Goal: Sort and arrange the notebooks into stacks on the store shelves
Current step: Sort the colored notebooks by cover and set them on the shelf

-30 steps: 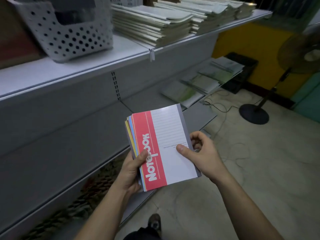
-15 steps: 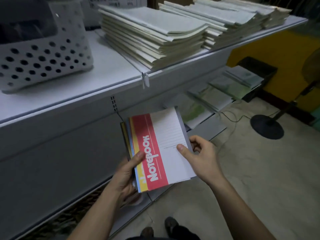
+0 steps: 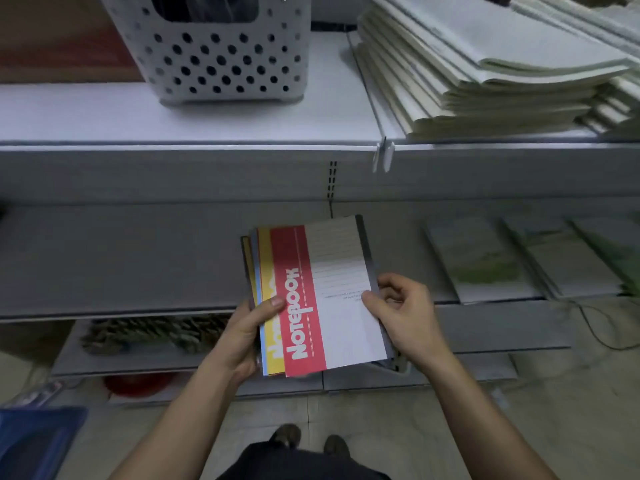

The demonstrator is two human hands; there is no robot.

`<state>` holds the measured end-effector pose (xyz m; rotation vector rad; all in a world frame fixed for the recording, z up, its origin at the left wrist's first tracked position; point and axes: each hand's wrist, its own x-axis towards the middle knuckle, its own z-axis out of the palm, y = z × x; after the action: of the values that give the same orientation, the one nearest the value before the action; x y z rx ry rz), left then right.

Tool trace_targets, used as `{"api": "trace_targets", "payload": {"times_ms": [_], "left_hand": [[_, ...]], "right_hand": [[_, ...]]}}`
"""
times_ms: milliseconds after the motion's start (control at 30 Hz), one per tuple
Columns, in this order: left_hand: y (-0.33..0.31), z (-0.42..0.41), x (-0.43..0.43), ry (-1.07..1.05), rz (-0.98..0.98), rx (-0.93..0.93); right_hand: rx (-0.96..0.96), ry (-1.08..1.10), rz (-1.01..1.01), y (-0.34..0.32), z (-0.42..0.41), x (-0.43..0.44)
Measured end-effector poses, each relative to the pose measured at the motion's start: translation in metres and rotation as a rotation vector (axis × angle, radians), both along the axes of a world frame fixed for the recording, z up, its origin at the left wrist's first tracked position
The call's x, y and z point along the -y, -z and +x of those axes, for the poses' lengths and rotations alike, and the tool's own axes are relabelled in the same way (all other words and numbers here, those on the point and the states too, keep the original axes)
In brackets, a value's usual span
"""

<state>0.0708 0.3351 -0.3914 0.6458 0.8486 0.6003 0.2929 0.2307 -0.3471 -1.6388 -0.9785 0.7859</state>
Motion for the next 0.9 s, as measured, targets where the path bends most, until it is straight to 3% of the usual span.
{"api": "trace_targets", "payload": {"times_ms": [133, 267, 533, 900], "left_hand": [[0.009, -0.016, 0.011, -0.101, 0.016, -0.002], [0.021, -0.041, 0.008, -0.197, 0.028, -0.061], [0.030, -0.121, -0.009, -0.307, 0.062, -0.157], [0.024, -0.132, -0.038, -0.261, 0.054, -0.088]], "right_hand": [[-0.078, -0.076, -0.047, 0.009, -0.001, -0.001], [-0.201, 0.027, -0.095, 0.015, 0.002, -0.018], [-0.109, 0.103, -0.220, 0.040, 0.012, -0.098], [0.464, 0.083, -0.523, 0.074, -0.007, -0.144]]}}
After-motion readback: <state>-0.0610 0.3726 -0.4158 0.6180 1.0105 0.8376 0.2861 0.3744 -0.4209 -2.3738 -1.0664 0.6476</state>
